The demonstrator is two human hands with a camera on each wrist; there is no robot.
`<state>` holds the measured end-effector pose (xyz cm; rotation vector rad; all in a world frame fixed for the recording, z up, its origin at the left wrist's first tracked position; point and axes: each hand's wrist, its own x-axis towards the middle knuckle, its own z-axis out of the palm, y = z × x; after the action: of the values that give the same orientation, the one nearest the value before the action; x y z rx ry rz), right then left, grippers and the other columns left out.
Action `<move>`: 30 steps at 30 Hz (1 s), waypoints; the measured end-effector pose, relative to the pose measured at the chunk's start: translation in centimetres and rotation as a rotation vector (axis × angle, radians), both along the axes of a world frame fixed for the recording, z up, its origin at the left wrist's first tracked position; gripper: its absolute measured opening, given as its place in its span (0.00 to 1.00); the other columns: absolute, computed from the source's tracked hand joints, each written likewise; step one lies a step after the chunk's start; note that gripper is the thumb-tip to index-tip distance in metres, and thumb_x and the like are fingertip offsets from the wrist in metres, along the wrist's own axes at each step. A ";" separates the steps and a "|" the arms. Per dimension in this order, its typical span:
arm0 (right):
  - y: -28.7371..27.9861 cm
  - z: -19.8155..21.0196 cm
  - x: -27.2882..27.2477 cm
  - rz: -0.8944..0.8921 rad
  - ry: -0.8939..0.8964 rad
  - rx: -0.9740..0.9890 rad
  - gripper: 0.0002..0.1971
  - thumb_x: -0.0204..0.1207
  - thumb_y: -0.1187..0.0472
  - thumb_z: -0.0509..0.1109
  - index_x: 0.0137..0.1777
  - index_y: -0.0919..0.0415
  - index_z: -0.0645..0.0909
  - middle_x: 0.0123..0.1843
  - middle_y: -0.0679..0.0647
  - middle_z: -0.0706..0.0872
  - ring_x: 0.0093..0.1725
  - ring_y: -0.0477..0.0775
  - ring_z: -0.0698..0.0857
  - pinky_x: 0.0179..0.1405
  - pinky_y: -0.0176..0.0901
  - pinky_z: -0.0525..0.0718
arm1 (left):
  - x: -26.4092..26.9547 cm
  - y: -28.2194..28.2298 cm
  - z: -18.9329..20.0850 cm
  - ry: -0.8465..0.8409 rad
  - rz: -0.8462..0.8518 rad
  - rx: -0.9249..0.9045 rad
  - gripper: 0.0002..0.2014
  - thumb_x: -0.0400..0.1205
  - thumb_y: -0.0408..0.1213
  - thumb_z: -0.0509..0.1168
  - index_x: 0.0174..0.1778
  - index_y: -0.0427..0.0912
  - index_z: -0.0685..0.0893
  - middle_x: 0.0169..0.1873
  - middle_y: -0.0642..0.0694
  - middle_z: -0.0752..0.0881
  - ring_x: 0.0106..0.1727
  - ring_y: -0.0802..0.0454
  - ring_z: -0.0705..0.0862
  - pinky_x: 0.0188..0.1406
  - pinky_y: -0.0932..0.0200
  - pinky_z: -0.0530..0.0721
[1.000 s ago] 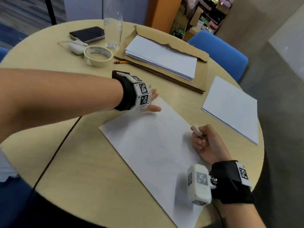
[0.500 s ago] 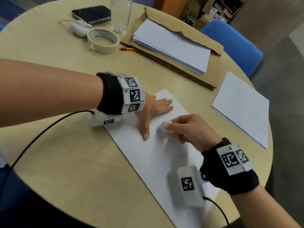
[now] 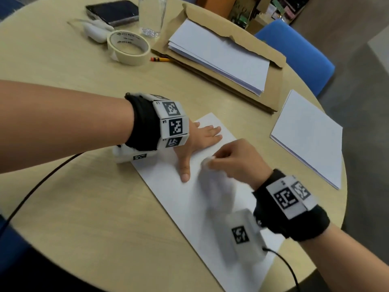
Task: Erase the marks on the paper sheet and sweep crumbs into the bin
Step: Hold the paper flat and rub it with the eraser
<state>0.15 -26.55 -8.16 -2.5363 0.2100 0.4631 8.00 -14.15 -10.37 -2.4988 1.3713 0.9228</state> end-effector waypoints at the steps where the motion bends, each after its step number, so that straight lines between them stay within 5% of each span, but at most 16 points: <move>1: -0.8 0.2 0.7 -0.069 -0.044 -0.013 0.14 0.68 0.61 0.74 0.40 0.77 0.85 0.28 0.58 0.78 0.28 0.49 0.73 0.26 0.37 0.69 | 0.0 0.0 0.1 0.001 0.001 -0.004 0.67 0.66 0.57 0.75 0.79 0.40 0.27 0.80 0.44 0.27 0.82 0.51 0.32 0.82 0.50 0.37; 5: 0.5 -0.4 0.2 -0.004 -0.148 -0.121 0.11 0.68 0.63 0.72 0.33 0.74 0.82 0.23 0.54 0.77 0.25 0.48 0.71 0.20 0.30 0.68 | -0.1 -0.1 0.0 -0.005 0.007 -0.010 0.67 0.66 0.56 0.76 0.80 0.39 0.28 0.80 0.43 0.28 0.83 0.50 0.32 0.81 0.49 0.37; 9: 2.1 -0.6 -0.8 0.111 -0.038 -0.104 0.15 0.69 0.60 0.74 0.24 0.62 0.77 0.13 0.46 0.73 0.19 0.42 0.74 0.18 0.26 0.69 | -0.2 -0.2 0.1 -0.018 0.004 0.011 0.67 0.66 0.55 0.76 0.79 0.38 0.27 0.80 0.42 0.28 0.82 0.49 0.32 0.82 0.49 0.37; 13: -0.3 -0.2 1.1 -0.058 -0.116 -0.130 0.11 0.67 0.63 0.72 0.27 0.65 0.77 0.24 0.54 0.73 0.25 0.48 0.69 0.16 0.30 0.62 | -0.1 -0.2 0.1 -0.008 0.011 0.004 0.67 0.66 0.56 0.76 0.79 0.38 0.27 0.80 0.42 0.28 0.83 0.49 0.32 0.82 0.47 0.38; 17: 2.2 -1.1 -0.1 0.083 -0.085 -0.120 0.05 0.68 0.63 0.73 0.36 0.63 0.80 0.31 0.54 0.80 0.28 0.48 0.74 0.21 0.32 0.64 | -0.3 -0.3 0.0 -0.002 0.033 -0.029 0.67 0.66 0.52 0.78 0.80 0.37 0.29 0.81 0.40 0.30 0.83 0.47 0.33 0.82 0.46 0.39; 19: 2.5 -1.1 -0.6 0.128 -0.048 -0.063 0.05 0.67 0.62 0.75 0.36 0.63 0.83 0.28 0.50 0.79 0.27 0.43 0.74 0.20 0.29 0.65 | -0.3 -0.2 0.0 -0.012 0.035 -0.028 0.67 0.66 0.52 0.78 0.80 0.37 0.30 0.81 0.40 0.30 0.83 0.47 0.33 0.81 0.45 0.39; 24: -1.9 -0.3 0.5 -0.101 -0.095 -0.237 0.08 0.68 0.61 0.72 0.33 0.66 0.80 0.27 0.53 0.76 0.25 0.46 0.72 0.19 0.34 0.67 | -0.6 -0.1 0.4 -0.020 0.036 0.008 0.66 0.67 0.54 0.76 0.80 0.38 0.29 0.81 0.42 0.29 0.83 0.49 0.33 0.81 0.47 0.38; 26: -3.8 -0.3 -0.3 -0.240 -0.112 -0.047 0.07 0.70 0.63 0.73 0.36 0.67 0.82 0.30 0.55 0.79 0.25 0.47 0.71 0.21 0.34 0.68 | -0.7 -0.1 0.7 -0.035 0.035 0.025 0.65 0.67 0.54 0.76 0.80 0.39 0.29 0.81 0.43 0.30 0.83 0.49 0.34 0.81 0.47 0.38; 30: -6.7 -1.3 -3.1 -0.738 -0.023 0.828 0.06 0.76 0.64 0.64 0.37 0.61 0.77 0.30 0.52 0.75 0.19 0.46 0.65 0.14 0.31 0.64 | -1.6 0.9 1.2 -0.027 0.034 -0.020 0.67 0.66 0.55 0.77 0.79 0.40 0.27 0.81 0.46 0.30 0.83 0.52 0.33 0.80 0.47 0.35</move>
<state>-2.90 -33.26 -9.49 -1.5101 0.7369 0.1596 6.42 -13.29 -9.20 -2.5474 1.3404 0.8821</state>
